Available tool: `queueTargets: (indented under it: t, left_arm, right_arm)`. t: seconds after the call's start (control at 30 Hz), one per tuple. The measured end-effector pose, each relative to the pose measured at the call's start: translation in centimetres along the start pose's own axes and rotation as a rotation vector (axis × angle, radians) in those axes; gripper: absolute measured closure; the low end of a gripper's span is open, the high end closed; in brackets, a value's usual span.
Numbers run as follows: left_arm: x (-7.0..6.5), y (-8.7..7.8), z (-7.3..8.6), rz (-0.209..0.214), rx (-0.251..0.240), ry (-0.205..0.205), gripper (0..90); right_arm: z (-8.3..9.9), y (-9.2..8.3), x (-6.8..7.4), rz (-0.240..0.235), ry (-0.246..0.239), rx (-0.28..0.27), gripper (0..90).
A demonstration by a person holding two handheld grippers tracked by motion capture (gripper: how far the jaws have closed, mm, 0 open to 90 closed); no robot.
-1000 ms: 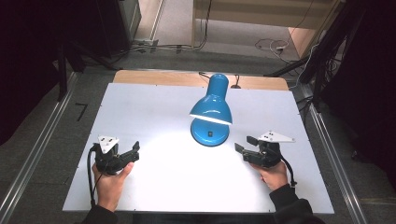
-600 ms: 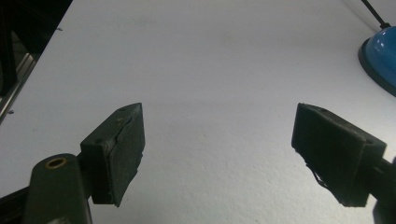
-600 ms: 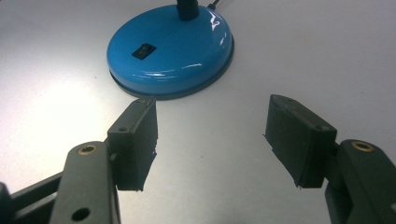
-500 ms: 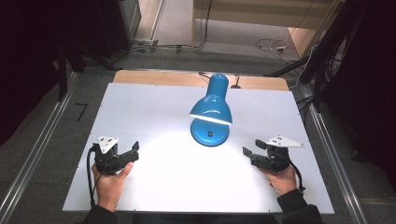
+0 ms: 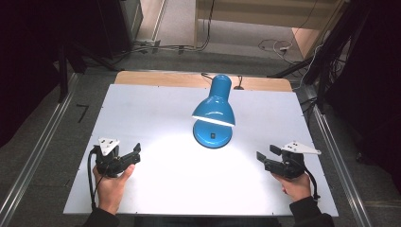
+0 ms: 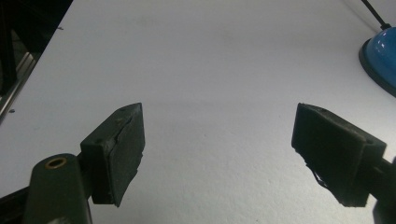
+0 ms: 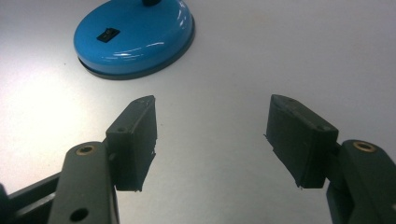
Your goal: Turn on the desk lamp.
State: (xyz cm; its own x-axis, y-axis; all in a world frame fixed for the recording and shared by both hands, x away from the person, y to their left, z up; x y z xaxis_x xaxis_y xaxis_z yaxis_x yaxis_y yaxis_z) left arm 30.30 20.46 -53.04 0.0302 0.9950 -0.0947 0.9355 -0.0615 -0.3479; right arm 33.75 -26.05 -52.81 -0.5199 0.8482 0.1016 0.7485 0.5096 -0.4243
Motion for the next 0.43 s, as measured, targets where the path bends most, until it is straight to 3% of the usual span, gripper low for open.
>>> queueTargets:
  t: [0.3,0.43]
  left_arm:
    - [0.0,0.0,0.0,-0.001,-0.001,0.002,17.8]
    - [0.0,0.0,0.1,-0.001,0.006,0.0,17.8]
  right_arm:
    - [0.9,-1.7,-2.3,0.056,0.031,0.005,31.0]
    - [1.9,-2.6,-4.1,0.104,0.069,0.031,25.1]
Point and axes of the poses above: each handheld gripper's, and its own axes: y roughly forward along the jaws, z roughly out of its underside, x roughly to its left, the point moved 8 cm from there along y, roughly forward along the jaws, and after that the axes turned 11 degrees about -x, right-handed, at the moved point
